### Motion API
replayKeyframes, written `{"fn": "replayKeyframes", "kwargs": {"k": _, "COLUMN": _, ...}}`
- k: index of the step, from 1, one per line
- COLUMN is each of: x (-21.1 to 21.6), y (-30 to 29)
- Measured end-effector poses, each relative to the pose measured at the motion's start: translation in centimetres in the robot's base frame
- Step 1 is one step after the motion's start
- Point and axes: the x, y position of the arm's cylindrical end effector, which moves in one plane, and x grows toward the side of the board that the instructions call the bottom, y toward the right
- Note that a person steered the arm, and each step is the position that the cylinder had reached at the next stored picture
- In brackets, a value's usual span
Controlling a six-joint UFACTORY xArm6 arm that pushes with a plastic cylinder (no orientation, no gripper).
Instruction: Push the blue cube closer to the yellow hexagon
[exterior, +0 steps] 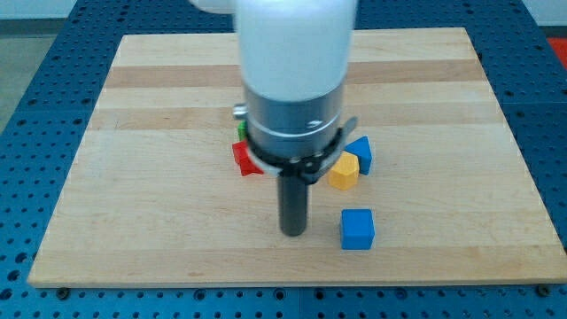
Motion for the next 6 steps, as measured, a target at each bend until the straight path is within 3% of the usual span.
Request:
{"fn": "replayKeyframes", "kwargs": {"k": 1, "x": 3.1, "y": 1.8}}
{"fn": "replayKeyframes", "kwargs": {"k": 3, "x": 4.6, "y": 15.7}}
{"fn": "replayKeyframes", "kwargs": {"k": 6, "x": 2.6, "y": 7.2}}
